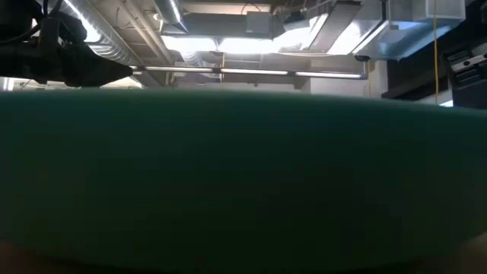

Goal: Stack plastic plates

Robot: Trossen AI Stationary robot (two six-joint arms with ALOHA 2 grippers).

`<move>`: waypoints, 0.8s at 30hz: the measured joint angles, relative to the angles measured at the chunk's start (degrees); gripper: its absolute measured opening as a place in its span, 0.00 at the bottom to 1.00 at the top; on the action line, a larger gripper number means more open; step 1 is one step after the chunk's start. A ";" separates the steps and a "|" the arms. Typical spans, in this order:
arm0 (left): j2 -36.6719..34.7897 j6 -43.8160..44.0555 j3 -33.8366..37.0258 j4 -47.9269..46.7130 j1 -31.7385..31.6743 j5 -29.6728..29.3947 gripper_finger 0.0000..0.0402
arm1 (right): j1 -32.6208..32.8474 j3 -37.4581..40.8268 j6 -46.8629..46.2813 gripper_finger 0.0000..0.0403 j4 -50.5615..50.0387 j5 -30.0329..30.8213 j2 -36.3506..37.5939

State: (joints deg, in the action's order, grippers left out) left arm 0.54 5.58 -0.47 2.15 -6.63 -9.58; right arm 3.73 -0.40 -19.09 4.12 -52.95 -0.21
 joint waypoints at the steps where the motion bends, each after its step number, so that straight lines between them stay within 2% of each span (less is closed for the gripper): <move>1: -0.01 -0.01 0.00 -0.01 0.00 0.02 0.00 | 0.00 0.00 0.01 0.00 0.00 0.00 -0.01; 10: -0.02 -0.20 0.00 0.01 0.00 -0.02 0.00 | 0.00 0.00 0.00 0.00 0.00 -0.02 -0.01; 15: -0.01 -7.52 0.00 0.31 -0.01 -2.36 0.00 | 0.00 0.00 0.02 0.00 0.00 0.00 -0.02; 24: 0.00 -7.42 0.01 1.10 -0.01 -2.97 0.00 | 0.00 0.00 1.83 0.00 0.00 0.75 -0.02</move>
State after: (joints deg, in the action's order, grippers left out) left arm 0.54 -1.85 -0.46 3.25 -6.63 -12.56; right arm 3.73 -0.40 -17.26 4.12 -52.20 -0.23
